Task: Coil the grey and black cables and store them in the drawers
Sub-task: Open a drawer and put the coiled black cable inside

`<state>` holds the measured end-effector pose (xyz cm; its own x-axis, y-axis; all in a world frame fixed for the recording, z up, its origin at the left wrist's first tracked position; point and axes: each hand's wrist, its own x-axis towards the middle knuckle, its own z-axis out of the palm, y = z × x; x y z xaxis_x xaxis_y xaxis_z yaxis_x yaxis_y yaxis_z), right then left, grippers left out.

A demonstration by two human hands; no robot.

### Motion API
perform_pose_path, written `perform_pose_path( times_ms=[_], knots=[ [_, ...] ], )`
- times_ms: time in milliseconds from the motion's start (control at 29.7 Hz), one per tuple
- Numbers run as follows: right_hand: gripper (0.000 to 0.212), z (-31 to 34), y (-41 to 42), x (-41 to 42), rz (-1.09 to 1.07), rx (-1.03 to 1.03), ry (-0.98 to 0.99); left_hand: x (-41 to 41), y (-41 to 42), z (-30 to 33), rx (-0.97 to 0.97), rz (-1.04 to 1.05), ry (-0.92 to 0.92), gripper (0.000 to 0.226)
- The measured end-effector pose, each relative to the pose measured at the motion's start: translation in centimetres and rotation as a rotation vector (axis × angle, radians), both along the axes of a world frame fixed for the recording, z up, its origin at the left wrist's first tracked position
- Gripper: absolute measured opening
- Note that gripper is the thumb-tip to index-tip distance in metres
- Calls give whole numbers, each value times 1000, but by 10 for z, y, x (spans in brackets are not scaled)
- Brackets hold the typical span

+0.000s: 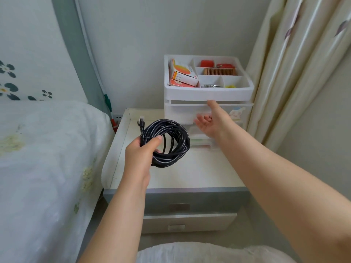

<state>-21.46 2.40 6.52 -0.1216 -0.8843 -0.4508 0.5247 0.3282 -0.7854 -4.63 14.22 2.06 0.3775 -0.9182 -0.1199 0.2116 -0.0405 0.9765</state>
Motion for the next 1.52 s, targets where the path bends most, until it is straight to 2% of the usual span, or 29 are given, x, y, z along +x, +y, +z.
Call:
perform_pose_path(
  times_ms=[67,101,168,202,269,303,337,472,573,640,674,741,775,808,842,909,943,1044,1111,1179,1246,1381,1516],
  knots=[
    [47,2,10,-3,96,-1,85,2,0,3,-2,-17,109,6],
    [51,4,16,-5,187,0,191,3,1,5,2,-28,172,7],
    [53,10,32,-11,346,-60,578,6,1,6,16,-50,280,9],
    [49,13,37,-14,348,-169,829,7,0,6,22,-64,323,10],
    [42,17,36,-21,122,-491,1350,9,-2,7,29,-96,410,11],
    [39,23,33,-22,-11,-613,1525,10,-2,7,33,-110,457,12],
    [36,30,27,-24,-64,-661,1607,10,-2,8,38,-124,508,11],
    [42,35,-4,-33,220,-365,1795,10,1,12,35,-190,745,11],
    [28,34,-13,-37,236,-417,1867,11,3,17,-4,-218,833,15],
    [9,38,-16,-40,379,-388,1776,13,3,18,-25,-230,879,15],
    [9,42,-15,-43,492,-345,1685,14,3,18,-33,-246,912,14],
    [49,50,-7,-49,774,-187,1535,13,2,18,-36,-278,974,12],
    [66,54,-2,-52,874,-149,1539,12,2,18,-34,-291,991,12],
    [72,56,3,-53,901,-171,1571,10,2,19,-25,-299,1005,15],
    [69,57,7,-52,849,-261,1616,7,2,20,-12,-303,1022,19],
    [58,62,21,-45,592,-589,1745,2,3,23,10,-306,1056,28],
    [64,64,31,-40,504,-822,1798,0,4,24,18,-305,1071,31],
    [110,60,57,-26,607,-1471,1935,0,4,28,36,-275,1081,43],
    [123,53,64,-17,640,-1704,2119,2,4,30,42,-273,1071,46],
    [124,48,66,-9,651,-1772,2219,3,7,34,64,-285,1044,37],
    [117,48,69,0,642,-1850,2209,4,8,37,97,-288,995,30],
    [77,62,72,16,610,-2020,2039,7,11,44,117,-335,882,28],
    [74,76,74,21,619,-1951,2044,11,14,51,109,-376,814,29]
  ],
)
